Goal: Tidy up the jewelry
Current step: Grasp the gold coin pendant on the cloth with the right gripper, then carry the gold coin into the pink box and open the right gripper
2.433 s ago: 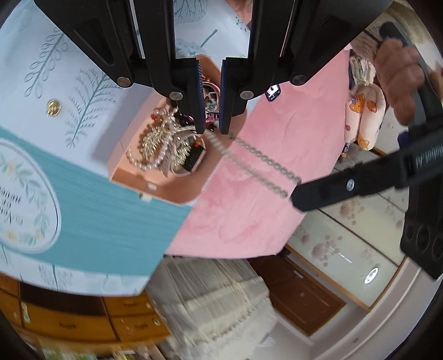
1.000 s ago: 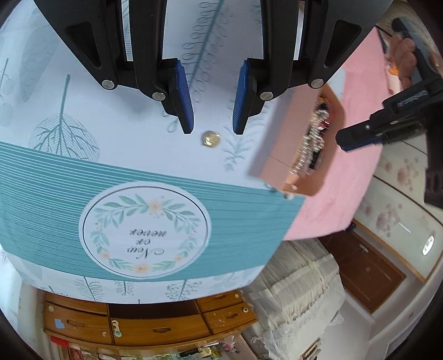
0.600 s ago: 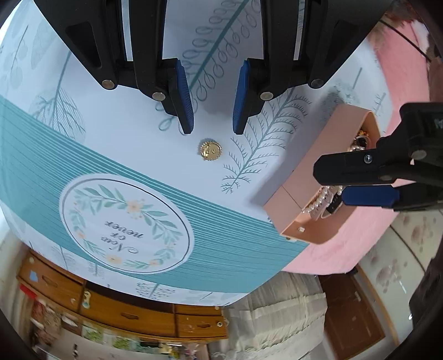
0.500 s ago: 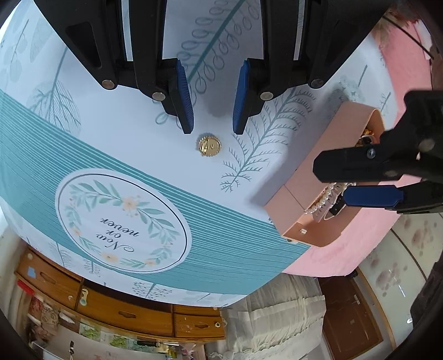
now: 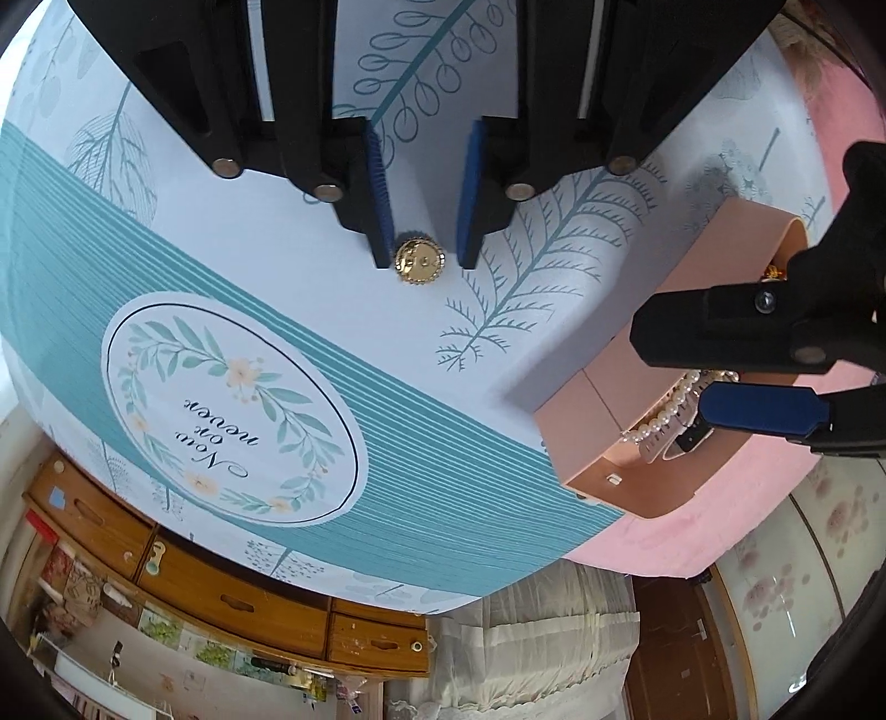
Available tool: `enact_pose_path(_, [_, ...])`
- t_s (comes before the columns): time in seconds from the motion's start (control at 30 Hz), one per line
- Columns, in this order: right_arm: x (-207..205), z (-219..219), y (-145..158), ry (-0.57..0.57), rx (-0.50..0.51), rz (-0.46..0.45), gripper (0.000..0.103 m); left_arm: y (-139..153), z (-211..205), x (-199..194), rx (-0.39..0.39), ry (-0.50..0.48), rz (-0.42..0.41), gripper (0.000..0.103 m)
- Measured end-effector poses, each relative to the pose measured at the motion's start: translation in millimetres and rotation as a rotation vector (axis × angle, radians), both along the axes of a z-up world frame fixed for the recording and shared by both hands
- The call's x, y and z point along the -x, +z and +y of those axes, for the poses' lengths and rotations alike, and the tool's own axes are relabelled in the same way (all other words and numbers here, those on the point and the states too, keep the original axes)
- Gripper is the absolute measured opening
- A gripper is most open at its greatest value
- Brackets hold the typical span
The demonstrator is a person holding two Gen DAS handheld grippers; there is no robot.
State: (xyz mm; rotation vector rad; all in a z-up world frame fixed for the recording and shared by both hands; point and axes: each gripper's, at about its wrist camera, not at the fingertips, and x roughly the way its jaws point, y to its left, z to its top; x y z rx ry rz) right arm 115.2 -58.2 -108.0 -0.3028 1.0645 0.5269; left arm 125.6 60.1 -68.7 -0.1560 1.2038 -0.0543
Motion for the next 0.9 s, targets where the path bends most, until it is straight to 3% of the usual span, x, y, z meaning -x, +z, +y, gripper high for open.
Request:
enact_pose_path(0.27, [4, -1, 4, -0.005, -0.018, -0.003, 0.017, 4, 4, 6, -0.005, 0.008, -0.02, 0.061])
enact_pose_path(0.67, [38, 9, 45, 0.032, -0.097, -0.036, 0.017, 16, 16, 29, -0.025, 0.038, -0.061, 0.061])
enact_pose_path(0.9, [61, 23, 67, 0.072, -0.134, -0.048, 0.017, 17, 41, 48, -0.043, 0.107, -0.063, 0.061])
